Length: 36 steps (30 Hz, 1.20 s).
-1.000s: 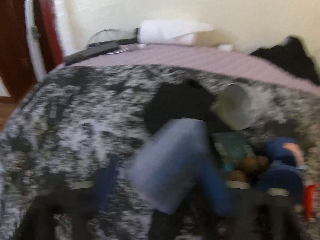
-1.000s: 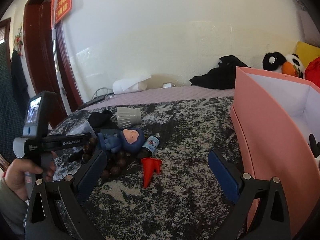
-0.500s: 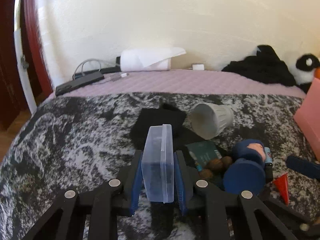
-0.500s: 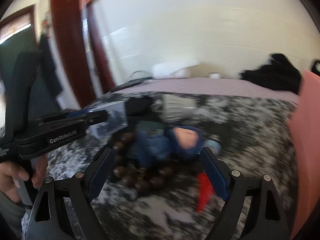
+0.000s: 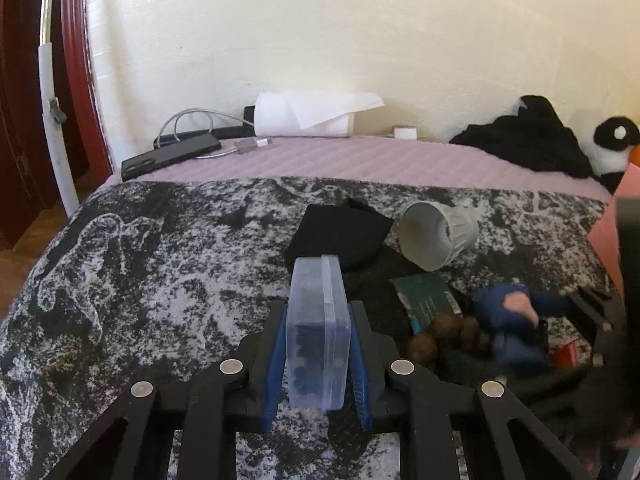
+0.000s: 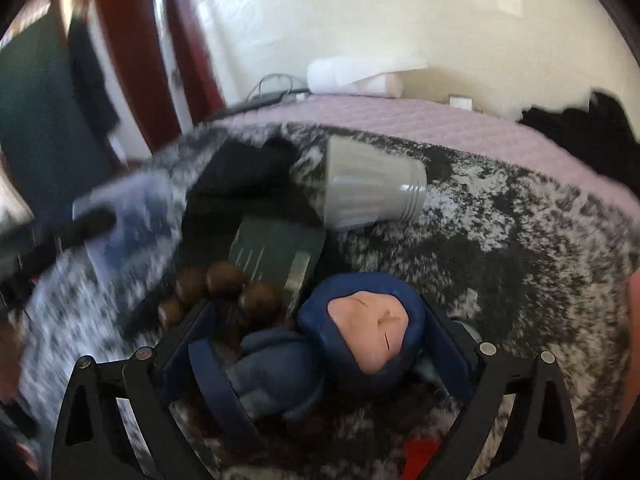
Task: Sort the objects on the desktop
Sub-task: 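Grasp the clear plastic box with the left tool while the right tool grasps the blue doll, then carry the clear box and blue doll into the pink box and open both tools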
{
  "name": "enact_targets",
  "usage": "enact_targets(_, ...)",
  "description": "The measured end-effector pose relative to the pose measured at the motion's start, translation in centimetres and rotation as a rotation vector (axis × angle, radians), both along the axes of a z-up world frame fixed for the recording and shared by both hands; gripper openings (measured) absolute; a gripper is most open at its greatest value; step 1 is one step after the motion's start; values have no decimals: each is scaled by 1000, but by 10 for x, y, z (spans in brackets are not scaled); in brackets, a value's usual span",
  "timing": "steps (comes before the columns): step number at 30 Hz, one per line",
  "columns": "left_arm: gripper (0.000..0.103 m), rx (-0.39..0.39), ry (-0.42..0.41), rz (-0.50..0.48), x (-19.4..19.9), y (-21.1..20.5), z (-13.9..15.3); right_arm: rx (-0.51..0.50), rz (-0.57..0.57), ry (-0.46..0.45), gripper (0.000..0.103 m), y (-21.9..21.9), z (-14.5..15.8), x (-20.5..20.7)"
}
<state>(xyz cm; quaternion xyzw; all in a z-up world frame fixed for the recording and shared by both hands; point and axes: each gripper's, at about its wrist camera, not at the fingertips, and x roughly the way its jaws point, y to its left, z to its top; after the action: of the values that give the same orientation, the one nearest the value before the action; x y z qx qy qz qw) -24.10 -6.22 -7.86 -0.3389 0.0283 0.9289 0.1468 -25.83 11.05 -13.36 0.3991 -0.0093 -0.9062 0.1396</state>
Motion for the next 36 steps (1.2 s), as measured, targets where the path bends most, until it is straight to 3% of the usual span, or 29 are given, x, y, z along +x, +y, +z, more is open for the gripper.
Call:
enact_targets(8, 24, -68, 70, -32, 35, 9, 44, -42, -29, 27, 98, 10, 9, 83)
enact_targets(12, 24, -17, 79, -50, 69, 13, 79, -65, -47, 7, 98, 17, 19, 128)
enact_targets(21, 24, 9, 101, -115, 163, 55, 123, -236, -117, 168, 98, 39, 89, 251)
enact_targets(25, 24, -1, 101, -151, 184, 90, 135, -263, -202, 273, 98, 71, 118, 290)
enact_targets(30, 24, -30, 120, -249, 205, 159, 149, -270, -387, 417, 98, 145, 147, 329)
enact_targets(36, 24, -63, 115, -370, 214, 251, 145, -372, -573, 411, 98, 251, 133, 341)
